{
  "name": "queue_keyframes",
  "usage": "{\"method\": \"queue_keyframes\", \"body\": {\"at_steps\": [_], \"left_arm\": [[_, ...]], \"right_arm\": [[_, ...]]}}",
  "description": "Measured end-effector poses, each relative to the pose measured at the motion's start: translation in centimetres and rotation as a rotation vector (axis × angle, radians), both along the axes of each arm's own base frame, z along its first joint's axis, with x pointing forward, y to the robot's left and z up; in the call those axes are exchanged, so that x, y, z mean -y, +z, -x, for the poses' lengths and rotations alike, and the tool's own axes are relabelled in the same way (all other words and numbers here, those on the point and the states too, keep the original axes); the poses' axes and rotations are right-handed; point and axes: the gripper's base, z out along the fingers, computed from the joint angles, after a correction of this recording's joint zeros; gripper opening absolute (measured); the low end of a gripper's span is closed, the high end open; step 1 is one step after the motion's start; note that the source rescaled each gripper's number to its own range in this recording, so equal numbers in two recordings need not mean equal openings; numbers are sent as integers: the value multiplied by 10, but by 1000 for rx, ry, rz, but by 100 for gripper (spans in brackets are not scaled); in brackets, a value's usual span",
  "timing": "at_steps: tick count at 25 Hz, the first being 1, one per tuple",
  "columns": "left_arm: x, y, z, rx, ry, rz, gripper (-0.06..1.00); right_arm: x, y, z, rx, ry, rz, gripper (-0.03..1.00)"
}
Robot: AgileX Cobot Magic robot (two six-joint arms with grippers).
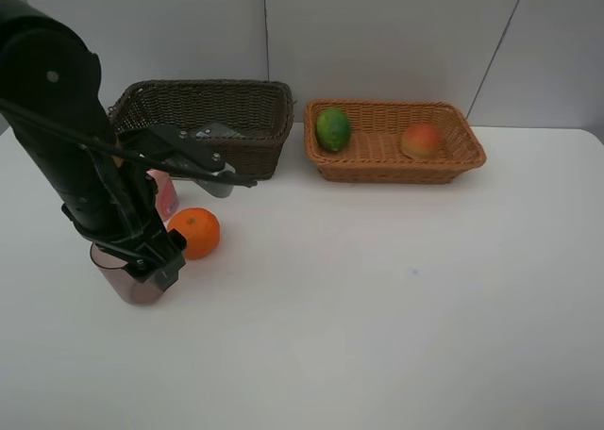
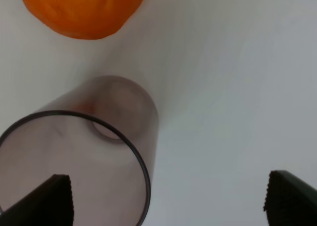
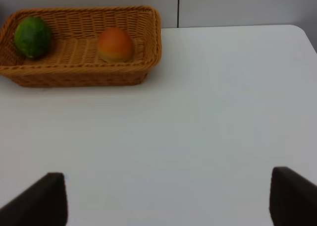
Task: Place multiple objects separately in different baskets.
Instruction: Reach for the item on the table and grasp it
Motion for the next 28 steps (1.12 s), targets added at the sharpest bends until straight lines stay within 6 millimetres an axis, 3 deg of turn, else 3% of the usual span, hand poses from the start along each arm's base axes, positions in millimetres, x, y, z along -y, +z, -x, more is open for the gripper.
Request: {"method": "queue_keyframes", "body": {"at_steps": [18, 28], "left_arm": [[8, -44, -9, -96, 4, -48, 100], [9, -53, -9, -122, 7, -62, 100]], "right_arm": [[0, 0, 0, 0, 0, 0, 88], [0, 0, 0, 0, 0, 0, 88]]}}
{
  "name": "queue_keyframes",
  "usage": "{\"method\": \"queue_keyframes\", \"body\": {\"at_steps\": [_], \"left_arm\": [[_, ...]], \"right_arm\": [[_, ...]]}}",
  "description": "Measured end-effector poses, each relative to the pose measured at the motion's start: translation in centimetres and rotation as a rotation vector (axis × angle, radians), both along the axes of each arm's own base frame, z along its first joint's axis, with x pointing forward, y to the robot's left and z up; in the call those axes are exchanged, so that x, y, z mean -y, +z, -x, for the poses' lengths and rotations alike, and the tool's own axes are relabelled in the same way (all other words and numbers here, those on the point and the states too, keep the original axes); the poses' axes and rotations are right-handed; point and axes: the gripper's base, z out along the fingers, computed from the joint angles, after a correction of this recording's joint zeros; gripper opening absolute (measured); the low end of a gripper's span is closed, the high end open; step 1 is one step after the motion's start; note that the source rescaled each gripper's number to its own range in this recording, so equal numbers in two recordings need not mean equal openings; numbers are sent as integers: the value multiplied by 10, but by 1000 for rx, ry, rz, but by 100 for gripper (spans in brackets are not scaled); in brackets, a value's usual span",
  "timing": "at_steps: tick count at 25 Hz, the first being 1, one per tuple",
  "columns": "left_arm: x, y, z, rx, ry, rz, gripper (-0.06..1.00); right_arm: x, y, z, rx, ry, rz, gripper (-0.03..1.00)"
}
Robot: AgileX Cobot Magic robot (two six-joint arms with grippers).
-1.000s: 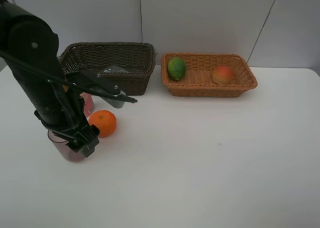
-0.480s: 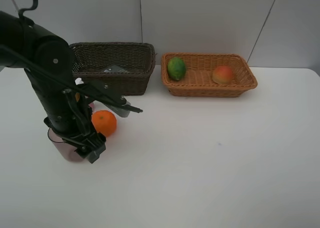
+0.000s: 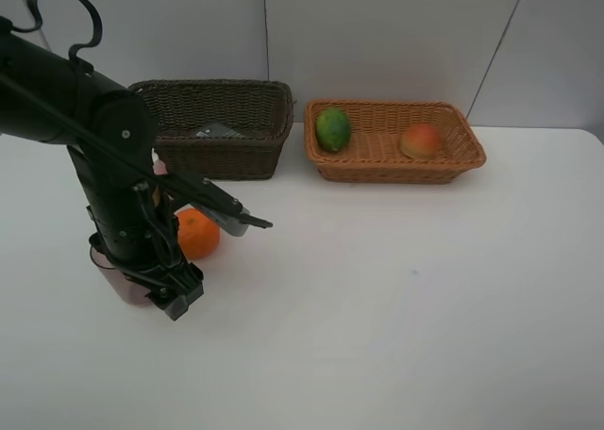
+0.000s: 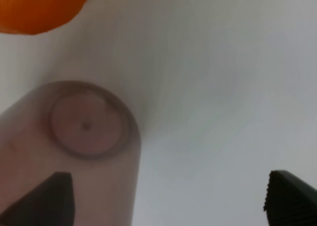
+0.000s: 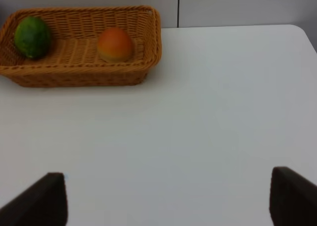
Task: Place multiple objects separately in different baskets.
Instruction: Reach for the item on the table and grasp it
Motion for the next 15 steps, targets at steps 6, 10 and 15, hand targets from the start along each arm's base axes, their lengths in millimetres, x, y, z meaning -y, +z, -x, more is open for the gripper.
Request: {"method": "queue_keyframes", "body": {"at_steps": [6, 10, 15], "left_arm": [[2, -8, 0, -20, 12, 2, 100], [2, -9, 0, -20, 15, 5, 100], [2, -9, 0, -20, 16, 6, 100]], "right_arm": [[0, 0, 0, 0, 0, 0, 88], [0, 0, 0, 0, 0, 0, 88], [0, 0, 0, 0, 0, 0, 88]]}}
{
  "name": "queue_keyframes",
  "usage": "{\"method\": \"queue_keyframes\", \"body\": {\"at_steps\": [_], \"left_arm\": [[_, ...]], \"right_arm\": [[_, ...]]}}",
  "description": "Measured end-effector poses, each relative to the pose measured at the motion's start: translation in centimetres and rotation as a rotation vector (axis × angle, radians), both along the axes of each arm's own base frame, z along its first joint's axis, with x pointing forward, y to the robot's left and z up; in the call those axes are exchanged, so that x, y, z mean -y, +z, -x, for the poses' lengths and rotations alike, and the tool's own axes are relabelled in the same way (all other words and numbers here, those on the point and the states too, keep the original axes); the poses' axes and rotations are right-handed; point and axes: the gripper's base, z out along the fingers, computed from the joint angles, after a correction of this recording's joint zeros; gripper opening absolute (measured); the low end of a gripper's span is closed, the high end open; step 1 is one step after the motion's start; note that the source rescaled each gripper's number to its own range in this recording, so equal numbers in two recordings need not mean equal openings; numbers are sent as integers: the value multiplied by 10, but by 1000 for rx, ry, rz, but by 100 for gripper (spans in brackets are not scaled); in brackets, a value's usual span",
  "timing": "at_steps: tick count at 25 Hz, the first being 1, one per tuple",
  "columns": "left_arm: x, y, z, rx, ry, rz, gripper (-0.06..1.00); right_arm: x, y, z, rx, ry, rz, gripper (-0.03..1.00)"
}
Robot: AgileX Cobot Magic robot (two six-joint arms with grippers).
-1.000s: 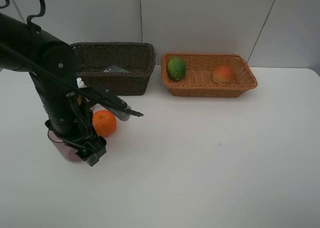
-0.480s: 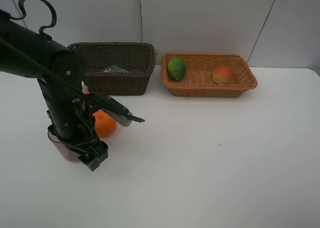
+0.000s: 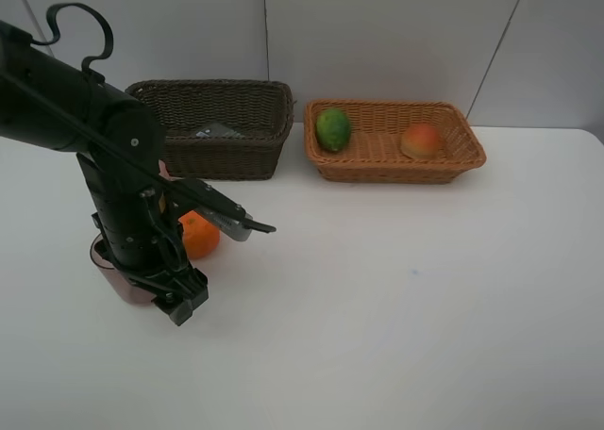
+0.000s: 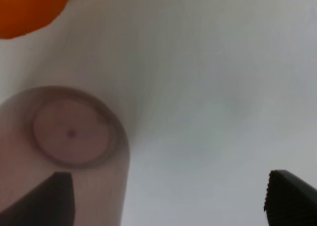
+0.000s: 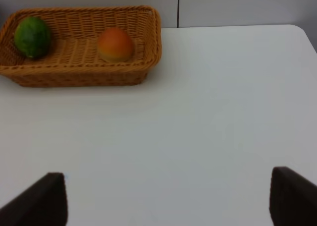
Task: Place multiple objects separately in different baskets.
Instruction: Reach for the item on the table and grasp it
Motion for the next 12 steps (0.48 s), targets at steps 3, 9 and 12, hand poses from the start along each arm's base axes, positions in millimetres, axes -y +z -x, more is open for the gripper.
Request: {"method": "queue_keyframes", "body": {"at_steps": [3, 9, 12], "left_arm": [[0, 0, 0, 0, 0, 0, 100], [0, 0, 0, 1, -2, -2, 63], [0, 0, 0, 0, -3, -3, 9]], "right_arm": [[0, 0, 0, 0, 0, 0, 88], [0, 0, 0, 0, 0, 0, 88], [0, 0, 0, 0, 0, 0, 88]]}}
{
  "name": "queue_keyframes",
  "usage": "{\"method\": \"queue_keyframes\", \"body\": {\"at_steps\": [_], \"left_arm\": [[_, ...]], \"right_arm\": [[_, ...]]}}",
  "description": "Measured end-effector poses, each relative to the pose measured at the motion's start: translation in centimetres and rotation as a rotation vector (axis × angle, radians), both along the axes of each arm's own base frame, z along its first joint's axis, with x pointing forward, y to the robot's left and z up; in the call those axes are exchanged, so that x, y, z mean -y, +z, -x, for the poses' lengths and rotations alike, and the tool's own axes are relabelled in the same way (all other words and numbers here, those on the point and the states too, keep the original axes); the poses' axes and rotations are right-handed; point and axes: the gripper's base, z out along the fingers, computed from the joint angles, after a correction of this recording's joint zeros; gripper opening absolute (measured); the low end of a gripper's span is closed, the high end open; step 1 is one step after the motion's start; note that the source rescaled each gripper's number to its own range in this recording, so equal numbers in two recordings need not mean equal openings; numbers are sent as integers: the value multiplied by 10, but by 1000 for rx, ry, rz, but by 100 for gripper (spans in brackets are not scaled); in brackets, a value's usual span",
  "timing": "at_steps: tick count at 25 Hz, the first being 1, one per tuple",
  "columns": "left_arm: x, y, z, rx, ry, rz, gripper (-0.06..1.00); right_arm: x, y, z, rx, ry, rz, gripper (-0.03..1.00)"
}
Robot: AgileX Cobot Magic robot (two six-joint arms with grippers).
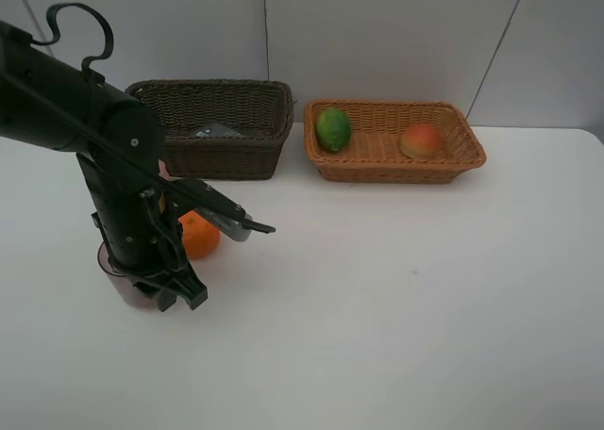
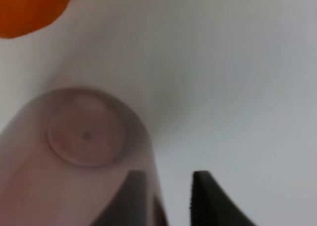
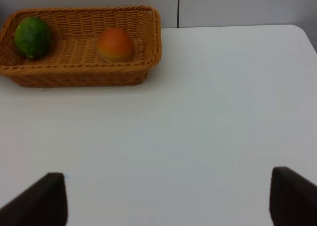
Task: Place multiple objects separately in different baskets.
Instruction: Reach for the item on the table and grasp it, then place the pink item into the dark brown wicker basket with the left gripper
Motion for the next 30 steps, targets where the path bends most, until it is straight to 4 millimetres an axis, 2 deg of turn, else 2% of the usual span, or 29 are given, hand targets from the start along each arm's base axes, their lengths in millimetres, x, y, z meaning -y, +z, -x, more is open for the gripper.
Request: {"method": "queue_keyframes", "body": {"at_steps": [1, 2, 25, 30], "left_arm": [[0, 0, 0, 2, -5, -4, 1], [0, 1, -1, 4, -6, -5, 0], [0, 1, -1, 10, 19, -5, 0], [-2, 13, 1, 26, 20, 4, 0]], "right_arm": [[0, 0, 0, 0, 0, 0, 88], [0, 0, 0, 0, 0, 0, 88], [0, 0, 0, 0, 0, 0, 88], [0, 0, 0, 0, 0, 0, 88]]}}
